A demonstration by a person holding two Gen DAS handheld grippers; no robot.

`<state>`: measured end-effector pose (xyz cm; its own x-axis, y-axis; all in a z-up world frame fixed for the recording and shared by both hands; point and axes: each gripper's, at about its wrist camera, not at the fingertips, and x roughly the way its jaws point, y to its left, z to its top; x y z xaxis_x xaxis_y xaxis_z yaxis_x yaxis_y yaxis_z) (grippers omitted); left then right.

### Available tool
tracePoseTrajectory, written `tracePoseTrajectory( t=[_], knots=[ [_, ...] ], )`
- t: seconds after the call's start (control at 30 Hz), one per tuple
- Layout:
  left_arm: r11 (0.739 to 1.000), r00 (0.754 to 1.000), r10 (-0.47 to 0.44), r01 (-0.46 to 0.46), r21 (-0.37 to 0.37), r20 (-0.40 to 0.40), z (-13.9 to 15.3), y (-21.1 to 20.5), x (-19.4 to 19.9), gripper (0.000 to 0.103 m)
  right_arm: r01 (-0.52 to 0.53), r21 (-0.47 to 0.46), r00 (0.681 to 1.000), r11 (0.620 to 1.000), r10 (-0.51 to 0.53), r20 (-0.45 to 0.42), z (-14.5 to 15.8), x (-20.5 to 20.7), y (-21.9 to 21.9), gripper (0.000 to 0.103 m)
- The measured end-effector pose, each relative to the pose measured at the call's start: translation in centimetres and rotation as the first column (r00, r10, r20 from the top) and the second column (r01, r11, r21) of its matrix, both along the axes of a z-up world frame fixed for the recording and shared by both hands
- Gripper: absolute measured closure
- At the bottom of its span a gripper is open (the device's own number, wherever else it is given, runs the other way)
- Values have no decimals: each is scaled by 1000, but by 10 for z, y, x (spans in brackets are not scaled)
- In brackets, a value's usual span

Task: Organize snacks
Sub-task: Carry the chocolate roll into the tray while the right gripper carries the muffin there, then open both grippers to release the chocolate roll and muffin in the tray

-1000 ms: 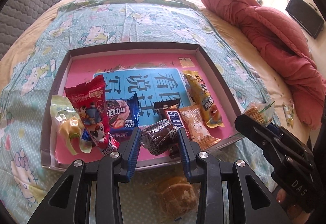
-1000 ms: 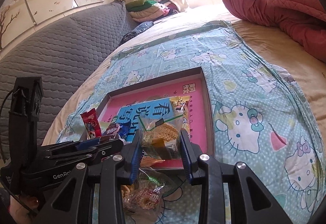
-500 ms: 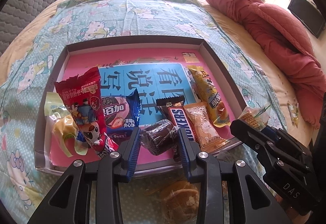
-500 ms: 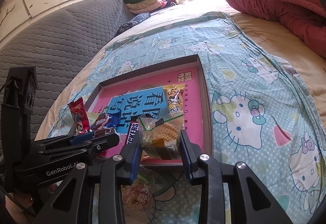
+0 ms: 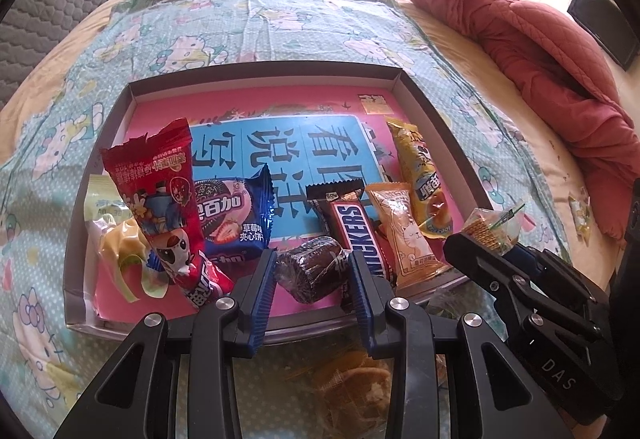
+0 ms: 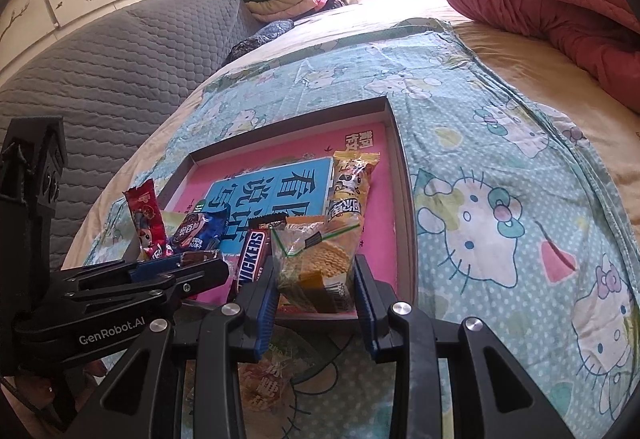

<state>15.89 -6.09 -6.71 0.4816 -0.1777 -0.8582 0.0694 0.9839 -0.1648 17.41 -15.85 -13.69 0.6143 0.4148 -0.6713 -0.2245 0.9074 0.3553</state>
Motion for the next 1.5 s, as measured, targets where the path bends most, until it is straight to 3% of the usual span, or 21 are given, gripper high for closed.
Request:
tracePoseTrajectory(
  t=[0.57, 0.83, 1.3, 1.5],
  knots=[
    [1000, 1000, 1, -2, -20, -16, -2, 2, 0, 66, -4, -84, 999, 996, 6, 31, -4, -1, 14, 67],
    [999, 1000, 2, -3, -34, -15, 1, 4, -1, 63, 12, -77, 1000, 997, -10, 30, -4, -2, 10, 67],
    [996, 1000, 11, -10, -85, 10, 17, 11, -7, 42, 55, -74, 997, 996, -50, 63, 6, -5, 1, 58],
    [996, 999, 7, -4, -90, 32, 29, 12, -13, 41, 61, -59, 994, 996, -55, 99, 17, -9, -1, 56]
  ],
)
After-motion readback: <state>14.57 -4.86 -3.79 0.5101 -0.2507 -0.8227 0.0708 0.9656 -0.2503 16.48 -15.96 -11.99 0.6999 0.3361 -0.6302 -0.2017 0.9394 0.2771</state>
